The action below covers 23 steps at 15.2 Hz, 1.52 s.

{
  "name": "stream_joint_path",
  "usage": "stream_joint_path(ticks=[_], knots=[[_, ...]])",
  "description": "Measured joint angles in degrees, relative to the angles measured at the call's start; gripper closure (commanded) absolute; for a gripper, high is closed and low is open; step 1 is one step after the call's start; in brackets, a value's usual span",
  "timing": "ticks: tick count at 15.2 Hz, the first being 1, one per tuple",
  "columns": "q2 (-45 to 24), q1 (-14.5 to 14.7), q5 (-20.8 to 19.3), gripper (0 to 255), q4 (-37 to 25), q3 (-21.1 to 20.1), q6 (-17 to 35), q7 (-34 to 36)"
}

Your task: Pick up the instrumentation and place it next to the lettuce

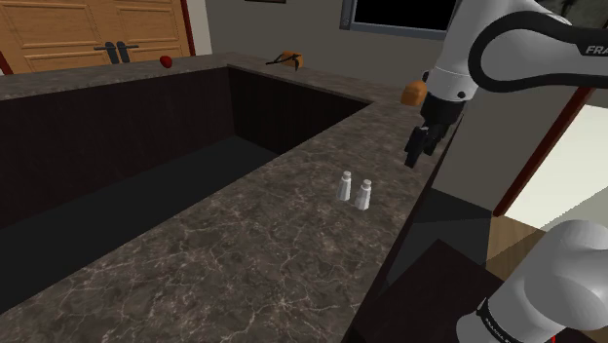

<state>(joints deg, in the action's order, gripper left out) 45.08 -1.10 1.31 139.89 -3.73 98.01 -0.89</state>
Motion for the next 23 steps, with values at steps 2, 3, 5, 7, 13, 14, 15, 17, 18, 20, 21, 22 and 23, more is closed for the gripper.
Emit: stream_joint_path(ticks=[2,3,5,7,13,14,15,17,18,20,21,22,23], knots=[[-0.4,-0.14,-0.03,0,0.68,-0.04,1.24,0.19],[-0.91,-0.34,-0.07,0,1.62,-0.09,3.05,0.48],[-1.88,-0.84,-0.18,0,4.0,-0.16,7.3,1.15],[-4.18,-1.39,-0.28,0,6.05,-0.36,12.55,2.0],[-13.26,-3.56,-1.18,0,10.16,-0.72,28.85,4.51],[-14.82,-3.98,-1.4,0,10.39,-0.69,31.19,4.88],[-16.91,-4.23,-1.54,0,11.05,-1.11,34.33,5.78],[-20.85,-5.17,-2.17,0,11.51,-1.2,39.86,6.76],[-23.14,-5.64,-2.55,0,11.2,-1.34,42.36,7.4],[-26.24,-6.22,-3.12,0,11.1,-1.54,46.0,8.27],[-27.33,-6.42,-3.31,0,11.07,-1.5,47.19,8.34],[-28.09,-6.51,-3.47,0,11.24,-1.59,48.18,8.57],[-28.78,-6.6,-3.61,0,11.44,-1.63,49.11,8.68]])
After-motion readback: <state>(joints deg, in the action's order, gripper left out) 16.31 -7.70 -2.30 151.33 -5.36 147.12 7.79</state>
